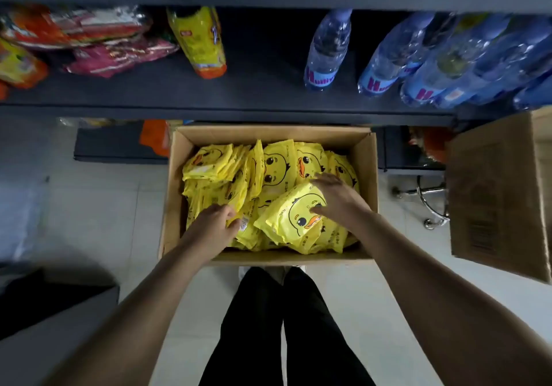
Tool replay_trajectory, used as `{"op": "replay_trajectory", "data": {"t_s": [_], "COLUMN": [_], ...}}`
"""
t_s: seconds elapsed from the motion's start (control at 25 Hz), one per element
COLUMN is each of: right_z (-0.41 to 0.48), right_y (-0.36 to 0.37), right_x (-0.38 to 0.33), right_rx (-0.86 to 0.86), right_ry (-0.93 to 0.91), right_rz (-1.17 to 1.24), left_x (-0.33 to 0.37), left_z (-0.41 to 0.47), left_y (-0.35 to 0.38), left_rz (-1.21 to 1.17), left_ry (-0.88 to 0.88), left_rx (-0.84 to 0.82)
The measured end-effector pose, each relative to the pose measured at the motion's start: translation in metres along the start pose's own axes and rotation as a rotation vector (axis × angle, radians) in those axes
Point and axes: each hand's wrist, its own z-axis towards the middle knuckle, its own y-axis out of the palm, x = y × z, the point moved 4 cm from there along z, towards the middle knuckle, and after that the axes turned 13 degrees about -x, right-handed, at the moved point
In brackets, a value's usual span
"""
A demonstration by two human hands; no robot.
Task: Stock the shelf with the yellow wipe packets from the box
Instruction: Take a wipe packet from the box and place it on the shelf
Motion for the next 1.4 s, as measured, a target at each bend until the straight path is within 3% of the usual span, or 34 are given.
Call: {"op": "replay_trajectory", "data": {"t_s": [0.16, 0.36, 0.48, 0.68, 0.92, 1.12, 1.4], "right_z": [0.033, 0.043, 0.037, 0.016, -0.001, -0.018, -0.012], "right_y": [0.008, 0.02, 0.015, 0.007, -0.013, -0.014, 0.006], "right_x": [-0.012, -0.005, 0.008, 0.039, 0.059, 0.08, 0.096], "right_rx": [0.047, 0.158, 0.142, -0.036, 0.072, 0.278, 0.349], "right_ry": [-0.051, 0.101, 0.182, 0.243, 0.271, 0.32, 0.293], "right_rz": [-0.175, -0.25, -0.205, 0.283, 0.554, 0.837, 1.073], "left_x": [-0.009, 0.001, 0.003, 0.018, 0.052, 0.064, 0.061], "left_z": [0.022, 0.042, 0.041, 0.045, 0.065, 0.091, 0.115], "left_y": [0.016, 0.028, 0.029, 0.02, 0.016, 0.036, 0.057], "left_rz": [-0.129, -0.189, -0.22, -0.36, -0.421, -0.244, -0.113], "left_ry": [0.007, 0.058, 0.06, 0.072, 0.12, 0.056, -0.022], "left_rx": [-0.007, 0.032, 0.021, -0.007, -0.002, -0.001, 0.002]}}
